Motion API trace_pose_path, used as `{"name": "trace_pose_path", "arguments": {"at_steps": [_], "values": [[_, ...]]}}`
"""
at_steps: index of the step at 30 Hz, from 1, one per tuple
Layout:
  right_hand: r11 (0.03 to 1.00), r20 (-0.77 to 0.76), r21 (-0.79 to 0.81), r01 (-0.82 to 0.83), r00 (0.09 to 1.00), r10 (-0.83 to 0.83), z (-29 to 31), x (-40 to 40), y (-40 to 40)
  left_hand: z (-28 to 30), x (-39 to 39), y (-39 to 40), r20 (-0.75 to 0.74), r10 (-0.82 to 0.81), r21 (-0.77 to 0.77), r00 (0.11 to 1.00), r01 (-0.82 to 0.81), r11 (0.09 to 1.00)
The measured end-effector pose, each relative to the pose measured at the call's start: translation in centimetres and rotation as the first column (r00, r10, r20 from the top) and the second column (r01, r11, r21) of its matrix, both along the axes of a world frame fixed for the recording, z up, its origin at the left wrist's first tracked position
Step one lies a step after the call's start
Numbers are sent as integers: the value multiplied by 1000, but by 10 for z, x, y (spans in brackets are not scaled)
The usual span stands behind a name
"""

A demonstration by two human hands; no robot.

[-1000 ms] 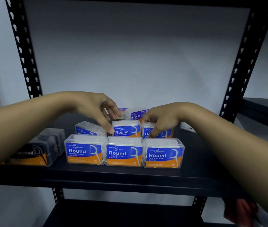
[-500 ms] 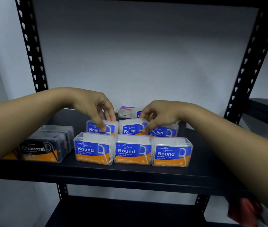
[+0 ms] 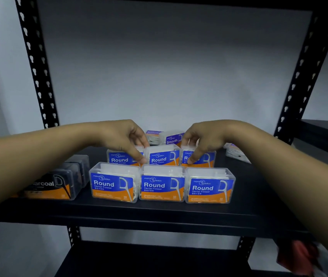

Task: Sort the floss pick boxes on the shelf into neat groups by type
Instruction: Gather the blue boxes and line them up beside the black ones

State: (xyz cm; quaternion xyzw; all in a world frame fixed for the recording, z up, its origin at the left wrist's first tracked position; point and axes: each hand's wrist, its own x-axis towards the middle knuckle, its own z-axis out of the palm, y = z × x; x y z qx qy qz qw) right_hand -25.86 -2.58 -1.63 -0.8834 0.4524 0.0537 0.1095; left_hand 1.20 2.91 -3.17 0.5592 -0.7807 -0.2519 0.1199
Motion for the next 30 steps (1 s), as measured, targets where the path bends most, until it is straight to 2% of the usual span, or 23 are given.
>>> {"name": "trace_pose_path", "arguments": {"at_steps": [9, 18, 25, 30], "values": [[998, 133, 47, -45, 990, 38, -8, 5, 7, 4, -16, -1, 77, 33, -22, 996, -31, 999], [997, 257, -19, -76, 963, 78, -11, 3, 5, 1, -16, -2, 15, 53, -2, 998, -53, 999], [995, 313, 61, -75, 948, 52, -9, -5, 3, 13, -6, 5, -10, -4, 69, 1000, 5, 998], [992, 319, 83, -91, 946, 61, -8, -7, 5, 9, -3, 6, -61, 31, 66, 998, -27, 997]]}}
